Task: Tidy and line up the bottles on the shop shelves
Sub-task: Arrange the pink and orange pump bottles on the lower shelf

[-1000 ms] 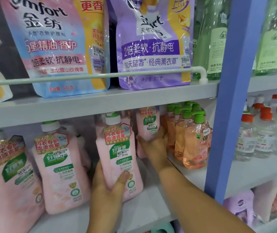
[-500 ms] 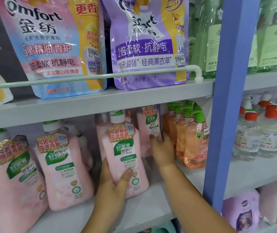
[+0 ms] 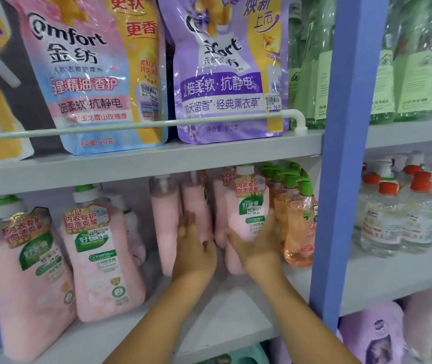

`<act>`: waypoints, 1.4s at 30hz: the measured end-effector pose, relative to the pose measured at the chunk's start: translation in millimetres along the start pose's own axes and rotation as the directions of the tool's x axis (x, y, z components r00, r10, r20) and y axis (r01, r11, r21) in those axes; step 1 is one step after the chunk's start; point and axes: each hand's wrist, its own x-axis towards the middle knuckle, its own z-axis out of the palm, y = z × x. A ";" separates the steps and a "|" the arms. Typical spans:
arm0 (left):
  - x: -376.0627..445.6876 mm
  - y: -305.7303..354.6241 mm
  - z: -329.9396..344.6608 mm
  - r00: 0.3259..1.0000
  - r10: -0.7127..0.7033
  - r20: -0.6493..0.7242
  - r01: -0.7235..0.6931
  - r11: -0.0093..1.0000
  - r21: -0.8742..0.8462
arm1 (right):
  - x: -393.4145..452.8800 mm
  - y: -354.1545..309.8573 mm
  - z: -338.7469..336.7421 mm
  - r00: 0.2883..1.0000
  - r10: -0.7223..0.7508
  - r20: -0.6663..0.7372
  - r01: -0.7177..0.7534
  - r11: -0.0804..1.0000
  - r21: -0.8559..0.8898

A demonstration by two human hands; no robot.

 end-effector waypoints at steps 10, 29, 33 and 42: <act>51.4 -6.1 27.2 0.960 -0.170 -0.222 0.158 0.985 -0.070 | 3.1 9.6 15.6 0.995 0.051 0.090 -0.054 0.998 0.029; -53.0 -21.6 -29.7 0.979 -0.161 -0.126 0.147 0.983 -0.113 | 3.3 9.9 27.1 0.987 0.102 0.121 -0.091 0.991 -0.095; -62.9 -29.5 -46.1 0.992 -0.126 0.022 0.127 0.957 -0.262 | -4.5 1.7 15.4 0.985 0.130 0.115 -0.132 0.991 0.017; -67.1 5.7 -5.3 0.989 0.095 0.112 -0.068 0.972 -0.226 | -50.1 -6.1 -27.3 0.979 -0.012 0.202 -0.050 0.953 0.300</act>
